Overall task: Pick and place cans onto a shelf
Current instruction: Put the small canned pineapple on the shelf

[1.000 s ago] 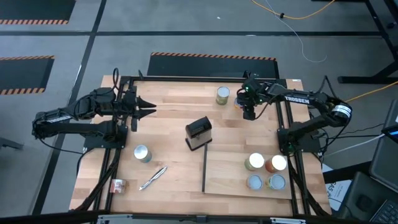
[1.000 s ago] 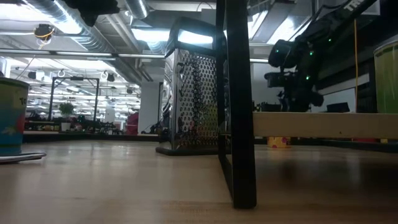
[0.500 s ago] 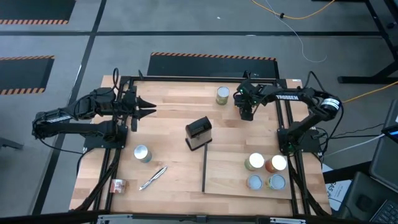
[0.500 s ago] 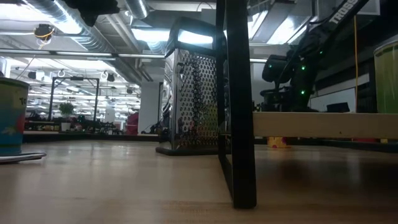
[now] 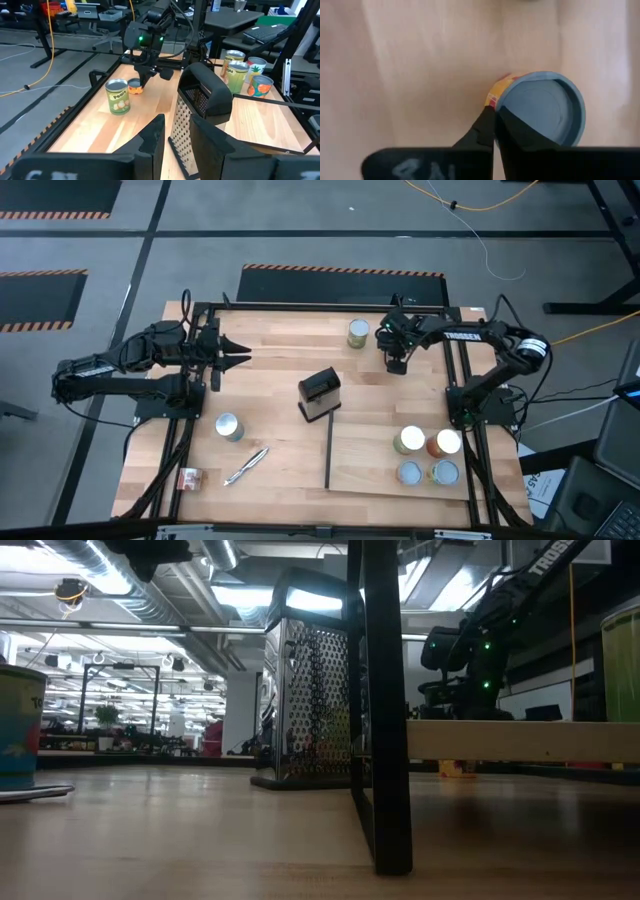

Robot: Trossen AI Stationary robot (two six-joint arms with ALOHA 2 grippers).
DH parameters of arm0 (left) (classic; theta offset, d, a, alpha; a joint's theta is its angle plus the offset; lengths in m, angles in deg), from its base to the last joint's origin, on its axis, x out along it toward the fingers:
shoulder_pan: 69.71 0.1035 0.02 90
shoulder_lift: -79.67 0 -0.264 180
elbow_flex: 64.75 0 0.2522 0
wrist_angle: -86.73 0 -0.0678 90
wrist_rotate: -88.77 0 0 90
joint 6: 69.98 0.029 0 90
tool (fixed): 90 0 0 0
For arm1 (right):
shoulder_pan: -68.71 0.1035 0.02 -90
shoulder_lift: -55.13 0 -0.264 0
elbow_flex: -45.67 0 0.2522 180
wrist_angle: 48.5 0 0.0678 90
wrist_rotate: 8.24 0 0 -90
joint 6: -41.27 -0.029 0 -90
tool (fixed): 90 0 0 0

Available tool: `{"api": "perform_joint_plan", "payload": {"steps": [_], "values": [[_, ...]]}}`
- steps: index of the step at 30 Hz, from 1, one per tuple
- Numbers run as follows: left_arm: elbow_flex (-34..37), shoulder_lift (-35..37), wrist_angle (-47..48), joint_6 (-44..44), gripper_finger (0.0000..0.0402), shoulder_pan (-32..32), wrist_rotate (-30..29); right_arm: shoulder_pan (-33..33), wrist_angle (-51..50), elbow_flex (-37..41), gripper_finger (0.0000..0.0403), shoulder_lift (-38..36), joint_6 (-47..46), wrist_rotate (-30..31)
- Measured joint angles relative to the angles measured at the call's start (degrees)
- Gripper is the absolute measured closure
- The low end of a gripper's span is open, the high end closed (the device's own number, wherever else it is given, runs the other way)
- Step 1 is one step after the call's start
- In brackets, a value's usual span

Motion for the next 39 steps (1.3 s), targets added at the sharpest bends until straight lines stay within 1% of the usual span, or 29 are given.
{"api": "perform_joint_plan", "payload": {"steps": [3,5,11,16,20,24,28,34,36,39], "values": [[0.0,0.0,0.0,1.2,0.0318,0.0,0.0,0.9,-3.9,-1.5,0.0389,-0.9,-0.3,0.0],[0.0,0.0,0.0,1.8,0.0318,0.0,0.0,1.8,-6.8,-3.6,0.0387,-1.2,-2.7,0.0],[0.0,0.0,0.0,1.9,0.0318,0.0,0.0,6.2,-20.6,-12.2,0.0390,-1.2,-10.0,-0.5],[0.0,0.0,0.0,1.9,0.0318,0.0,0.0,12.6,-30.5,-21.7,0.0387,-1.3,-17.5,-2.6],[0.0,0.0,0.0,1.9,0.0318,0.0,0.0,19.6,-34.6,-28.9,0.0387,-1.3,-26.3,-5.6],[0.0,0.0,0.9,1.9,0.0318,0.0,0.0,28.5,-35.9,-33.9,0.0386,-1.3,-37.0,-6.0],[0.0,0.0,2.0,1.9,0.0318,0.0,0.0,38.5,-35.5,-35.8,0.0386,-1.3,-49.0,-5.6],[0.0,0.0,3.0,3.4,0.0318,0.0,0.0,53.3,-31.9,-33.8,0.0386,-1.3,-70.9,0.5],[0.0,0.0,3.0,3.9,0.0318,0.0,0.0,57.6,-28.9,-32.7,0.0386,-1.3,-76.7,3.0],[0.0,0.0,3.0,4.4,0.0318,0.0,0.0,62.8,-24.2,-31.6,0.0386,-1.0,-82.9,7.1]]}}
